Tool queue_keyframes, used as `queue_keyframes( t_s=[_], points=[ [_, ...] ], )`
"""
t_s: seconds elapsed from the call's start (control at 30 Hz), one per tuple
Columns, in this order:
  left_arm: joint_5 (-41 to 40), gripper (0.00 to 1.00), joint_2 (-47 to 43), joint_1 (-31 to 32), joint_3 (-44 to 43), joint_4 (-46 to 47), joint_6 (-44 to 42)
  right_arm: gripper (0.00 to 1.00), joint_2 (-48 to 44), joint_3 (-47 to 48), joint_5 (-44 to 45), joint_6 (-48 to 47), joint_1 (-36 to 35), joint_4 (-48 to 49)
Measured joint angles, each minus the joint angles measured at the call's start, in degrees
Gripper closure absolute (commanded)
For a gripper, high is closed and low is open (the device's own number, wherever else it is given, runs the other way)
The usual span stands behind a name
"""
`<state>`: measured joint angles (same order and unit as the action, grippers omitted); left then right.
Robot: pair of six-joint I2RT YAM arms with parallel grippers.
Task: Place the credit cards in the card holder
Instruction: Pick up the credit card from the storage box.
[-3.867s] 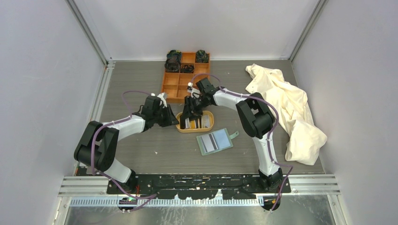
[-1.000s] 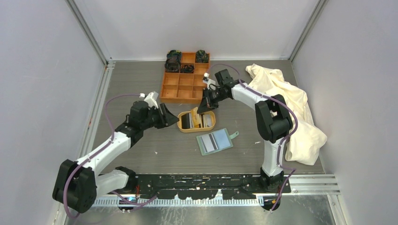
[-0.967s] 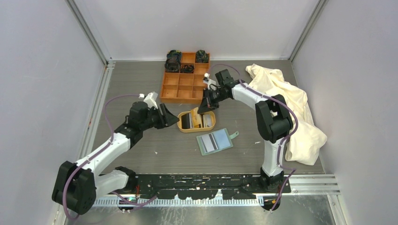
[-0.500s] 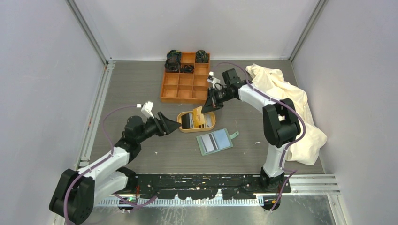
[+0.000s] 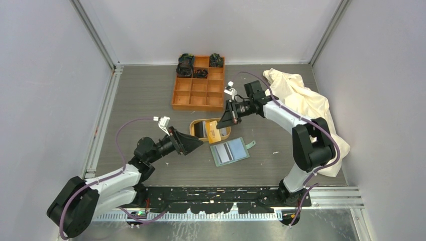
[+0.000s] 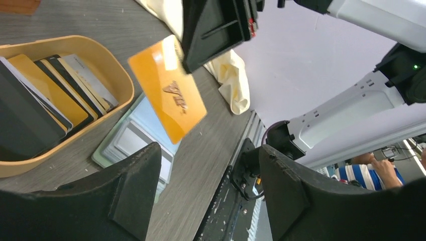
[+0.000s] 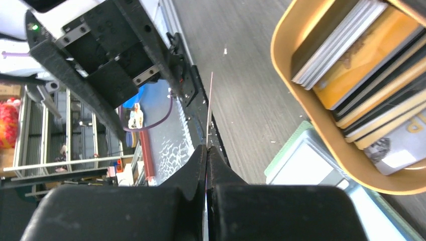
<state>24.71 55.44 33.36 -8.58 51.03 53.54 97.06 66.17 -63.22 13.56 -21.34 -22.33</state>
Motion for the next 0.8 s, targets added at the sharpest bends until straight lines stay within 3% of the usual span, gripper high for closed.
queue_keyframes(
  t_s=[0.37, 0.5, 0.63, 0.67, 0.73, 0.8],
  points=[
    [-1.0, 0.27, 10.4, 0.7, -1.2, 7.9, 1.9, 0.99, -4.6, -3.0, -5.5, 2.0, -1.2, 6.6],
    [-0.1, 0.32, 13.4, 0.7, -3.4, 10.2, 2.9, 0.99, -4.8, -3.5, -6.4, 2.1, -2.5, 7.2],
    [1.2, 0.52, 15.4, 0.7, -5.7, 10.9, 3.4, 0.99, -4.8, -3.5, -7.0, 1.9, -3.6, 7.4],
    [1.7, 0.64, 15.8, 0.7, -6.3, 11.0, 3.5, 0.99, -4.8, -3.5, -7.1, 1.8, -3.8, 7.3],
    [2.6, 0.97, 16.7, 0.7, -7.1, 11.3, 3.9, 0.98, -4.8, -3.5, -7.4, 1.4, -4.2, 7.2],
    [3.6, 1.0, 17.8, 0.4, -7.5, 12.0, 4.7, 0.78, -4.9, -3.5, -7.3, 0.5, -4.5, 6.6]
  ],
)
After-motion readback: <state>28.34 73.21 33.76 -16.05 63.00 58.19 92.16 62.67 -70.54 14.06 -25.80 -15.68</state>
